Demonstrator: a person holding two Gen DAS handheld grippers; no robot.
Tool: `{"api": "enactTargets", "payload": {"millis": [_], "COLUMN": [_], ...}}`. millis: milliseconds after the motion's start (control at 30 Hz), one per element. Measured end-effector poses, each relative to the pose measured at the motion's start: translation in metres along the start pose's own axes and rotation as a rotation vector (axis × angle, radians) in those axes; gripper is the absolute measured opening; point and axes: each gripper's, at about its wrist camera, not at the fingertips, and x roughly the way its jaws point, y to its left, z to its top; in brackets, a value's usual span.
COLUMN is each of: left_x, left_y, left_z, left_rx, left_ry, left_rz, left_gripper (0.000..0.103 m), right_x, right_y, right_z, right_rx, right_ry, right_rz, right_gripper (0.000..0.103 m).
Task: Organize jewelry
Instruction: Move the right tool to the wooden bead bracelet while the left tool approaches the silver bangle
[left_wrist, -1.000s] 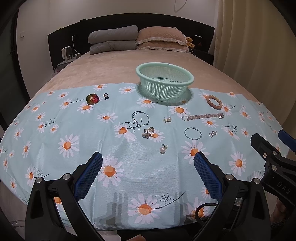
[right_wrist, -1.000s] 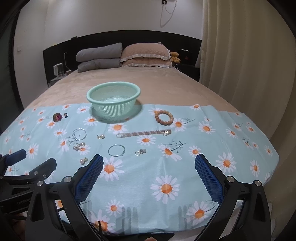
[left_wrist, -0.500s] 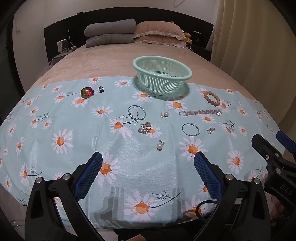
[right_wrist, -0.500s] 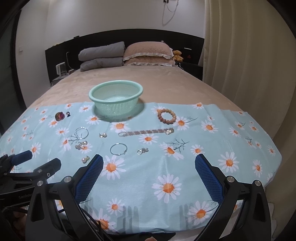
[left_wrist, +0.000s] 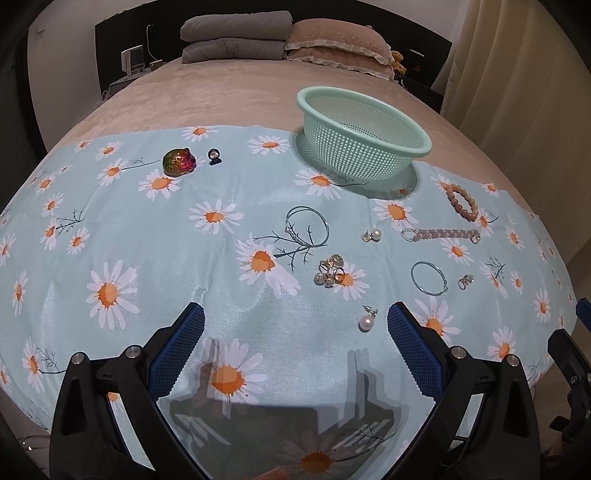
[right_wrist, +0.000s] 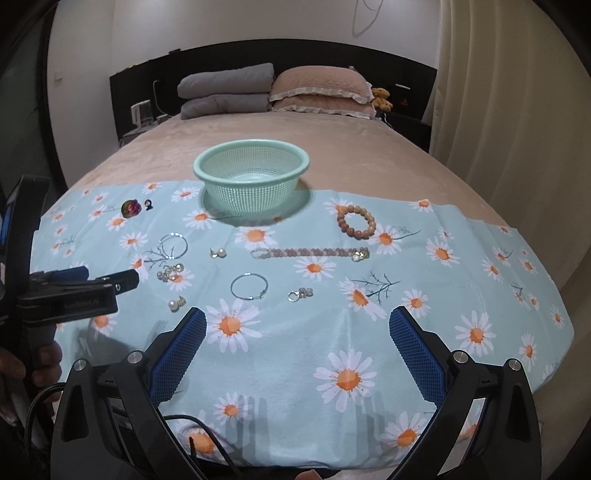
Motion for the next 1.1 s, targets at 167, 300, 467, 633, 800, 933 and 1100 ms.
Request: {"api": "enactTargets", "payload": {"millis": [167,300,467,633,800,933,1100], "left_x": [0.026,0.051,0.077,0.102,0.114,0.121,0.125], "left_y": [0.005,0.008,0.005,-0.002,-0.004,-0.006,-0.007], "left_z": [0.017,0.029,0.040,0.048,0.056,0.058,0.054], "left_rx": [0.034,0.054,0.092,0.143,0.173,0.192,0.210], "left_ry": [0.000,0.026,0.043,0.066,0.062,0.056,0.024], "left_rz": [0.039,0.049,0.057,0.075,0.058,0.031,0.025], "left_gripper": [0.097,0.097,0.097,0.097,0.098,0.099,0.099], "right_x": [0.025,0.058,0.103,0.143,0.178,0.208,0.256], "right_y": [-0.009,-0.026,-0.051,-0.065,-0.072,-0.076,-0.083], "right_z": [0.008,0.020,0.036,0.054,0.072,0.083,0.088], "right_rx": [-0.038,-0.025,0.023,0.055,0.032,0.014,0.014], "right_ry": [-0.012,0.021,0.062,0.083,0.099,0.106,0.167], "right_rz": [-0.088,-0.125,-0.168,-0.142,-0.155,-0.155,-0.162], "right_gripper": [0.095,0.095,0.095,0.095,0.095,0.095,0.095]}}
